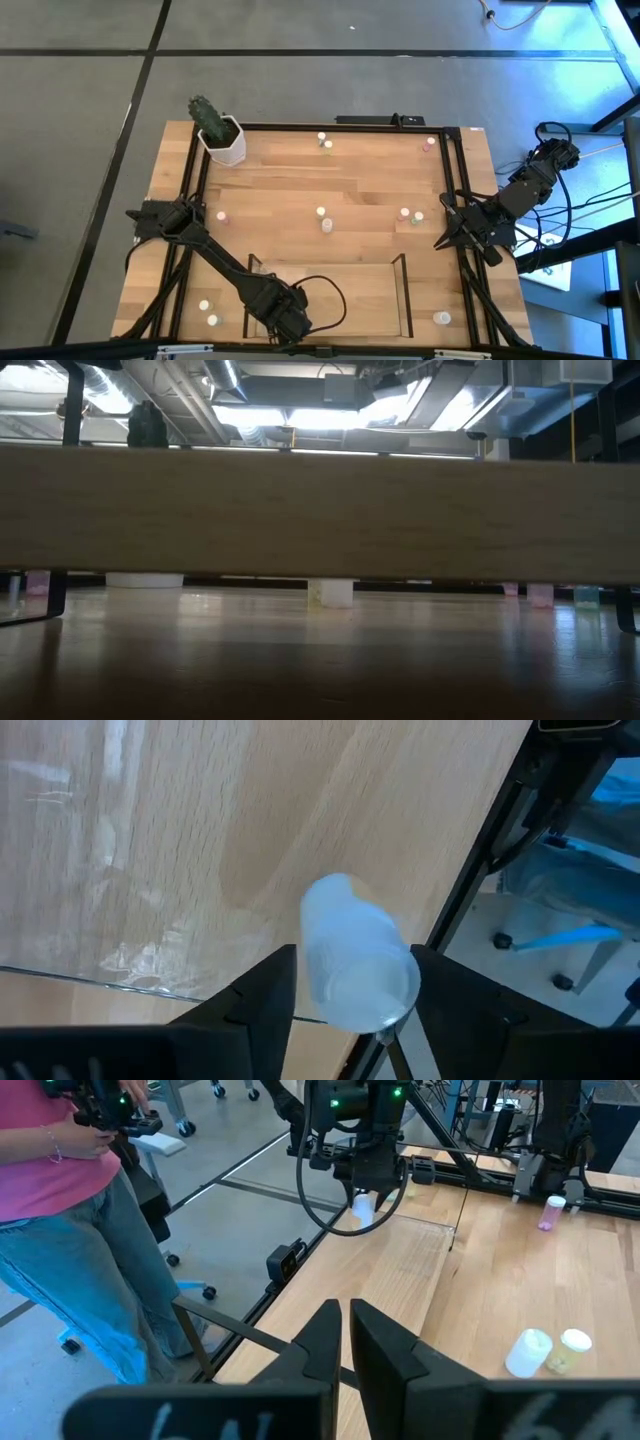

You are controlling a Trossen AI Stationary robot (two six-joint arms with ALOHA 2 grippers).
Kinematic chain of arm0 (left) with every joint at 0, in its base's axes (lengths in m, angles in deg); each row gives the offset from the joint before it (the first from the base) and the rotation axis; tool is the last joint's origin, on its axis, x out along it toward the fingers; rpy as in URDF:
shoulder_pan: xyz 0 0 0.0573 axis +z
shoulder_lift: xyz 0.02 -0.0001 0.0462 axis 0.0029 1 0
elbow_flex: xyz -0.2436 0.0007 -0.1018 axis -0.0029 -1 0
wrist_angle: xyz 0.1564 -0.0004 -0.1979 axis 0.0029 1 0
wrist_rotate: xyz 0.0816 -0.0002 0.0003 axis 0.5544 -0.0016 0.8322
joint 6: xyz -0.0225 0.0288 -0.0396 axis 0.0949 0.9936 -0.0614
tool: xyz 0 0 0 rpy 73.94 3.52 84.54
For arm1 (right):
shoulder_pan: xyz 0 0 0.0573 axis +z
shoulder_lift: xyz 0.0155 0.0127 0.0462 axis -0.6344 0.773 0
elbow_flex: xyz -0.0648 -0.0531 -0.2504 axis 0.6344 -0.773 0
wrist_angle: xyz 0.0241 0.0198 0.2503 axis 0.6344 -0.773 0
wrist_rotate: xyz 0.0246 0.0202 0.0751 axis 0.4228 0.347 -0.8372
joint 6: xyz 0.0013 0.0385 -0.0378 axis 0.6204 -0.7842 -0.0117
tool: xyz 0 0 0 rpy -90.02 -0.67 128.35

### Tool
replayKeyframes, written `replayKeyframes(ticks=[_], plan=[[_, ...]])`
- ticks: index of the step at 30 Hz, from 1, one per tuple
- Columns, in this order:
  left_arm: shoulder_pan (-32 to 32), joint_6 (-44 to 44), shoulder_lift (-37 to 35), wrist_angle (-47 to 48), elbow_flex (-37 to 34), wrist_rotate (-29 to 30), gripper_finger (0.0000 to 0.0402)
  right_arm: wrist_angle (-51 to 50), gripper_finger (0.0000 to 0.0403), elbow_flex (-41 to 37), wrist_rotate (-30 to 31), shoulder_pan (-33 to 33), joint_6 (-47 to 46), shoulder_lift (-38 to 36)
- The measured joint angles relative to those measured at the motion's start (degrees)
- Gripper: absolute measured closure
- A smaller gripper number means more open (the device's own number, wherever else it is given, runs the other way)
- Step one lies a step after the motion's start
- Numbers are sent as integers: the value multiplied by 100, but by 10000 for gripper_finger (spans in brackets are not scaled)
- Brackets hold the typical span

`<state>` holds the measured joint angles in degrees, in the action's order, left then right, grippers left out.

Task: Pick and place medicine bottles onto shelf by color
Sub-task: Put the left white pill bottle on the shelf, then put the bottom right pink pill bottle on the shelf

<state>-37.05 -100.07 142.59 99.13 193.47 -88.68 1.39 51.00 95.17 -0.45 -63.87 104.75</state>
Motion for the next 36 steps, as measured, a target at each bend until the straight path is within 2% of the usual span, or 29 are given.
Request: replayKeyframes(ticks=[8,19,27,36], plan=[[0,-31,2,4,0,7,175,0,373,0,0,1,0,0],[50,-26,-31,353,262,-11,171,0,373,0,0,-1,0,0],[59,-28,-35,930,740,29,171,0,373,0,-1,0,1,2],[131,-28,-37,1895,1818,728,171,0,373,0,0,0,1,0]])
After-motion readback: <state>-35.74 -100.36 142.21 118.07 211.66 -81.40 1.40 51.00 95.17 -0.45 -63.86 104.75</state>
